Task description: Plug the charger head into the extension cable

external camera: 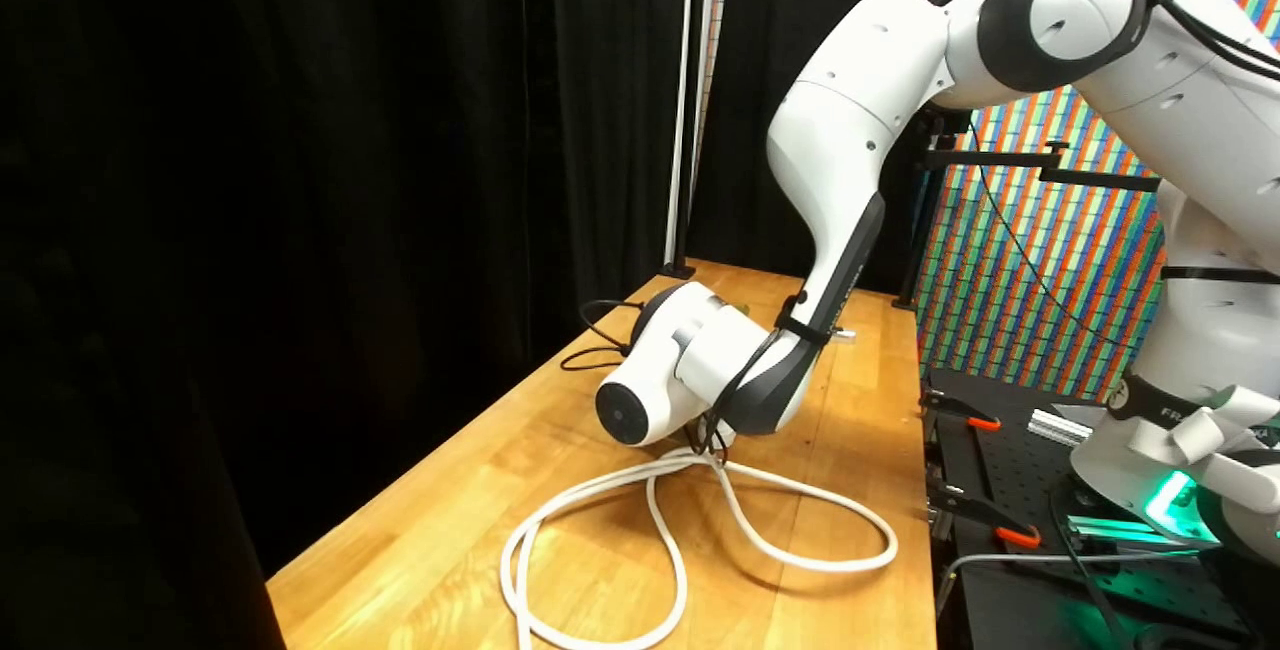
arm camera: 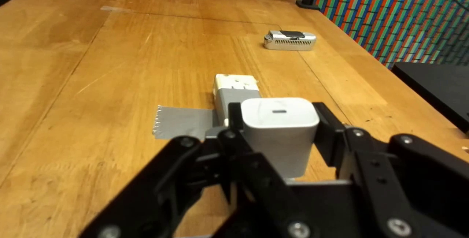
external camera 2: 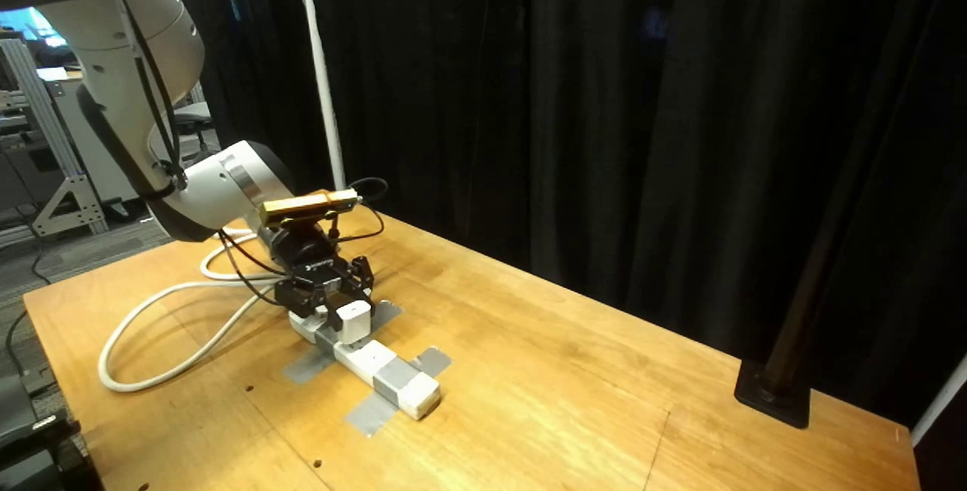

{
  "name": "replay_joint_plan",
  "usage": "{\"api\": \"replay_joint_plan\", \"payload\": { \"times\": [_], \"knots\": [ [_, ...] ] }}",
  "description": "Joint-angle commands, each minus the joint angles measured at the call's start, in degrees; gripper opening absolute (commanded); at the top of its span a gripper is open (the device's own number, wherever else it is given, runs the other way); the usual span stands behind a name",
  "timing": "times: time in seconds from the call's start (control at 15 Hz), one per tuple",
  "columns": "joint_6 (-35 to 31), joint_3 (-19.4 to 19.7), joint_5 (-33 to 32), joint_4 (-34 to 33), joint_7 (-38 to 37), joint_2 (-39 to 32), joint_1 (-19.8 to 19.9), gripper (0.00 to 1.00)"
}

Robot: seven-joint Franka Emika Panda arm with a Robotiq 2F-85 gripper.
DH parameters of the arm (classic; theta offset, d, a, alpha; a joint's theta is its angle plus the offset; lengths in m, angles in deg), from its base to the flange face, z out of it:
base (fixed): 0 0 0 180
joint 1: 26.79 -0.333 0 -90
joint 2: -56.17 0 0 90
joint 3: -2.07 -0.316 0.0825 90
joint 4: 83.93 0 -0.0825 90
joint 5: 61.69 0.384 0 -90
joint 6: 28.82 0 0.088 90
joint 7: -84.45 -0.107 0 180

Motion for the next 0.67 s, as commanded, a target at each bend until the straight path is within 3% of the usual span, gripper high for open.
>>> {"api": "replay_joint_plan", "payload": {
  "times": [0.0, 0.6],
  "knots": [
    [1.6, -0.4, 4.1, -0.4, 0.3, -3.5, 0.4, 0.23],
    [1.8, -0.9, 4.3, -0.8, 0.5, -4.4, 1.0, 0.23]
  ]
}}
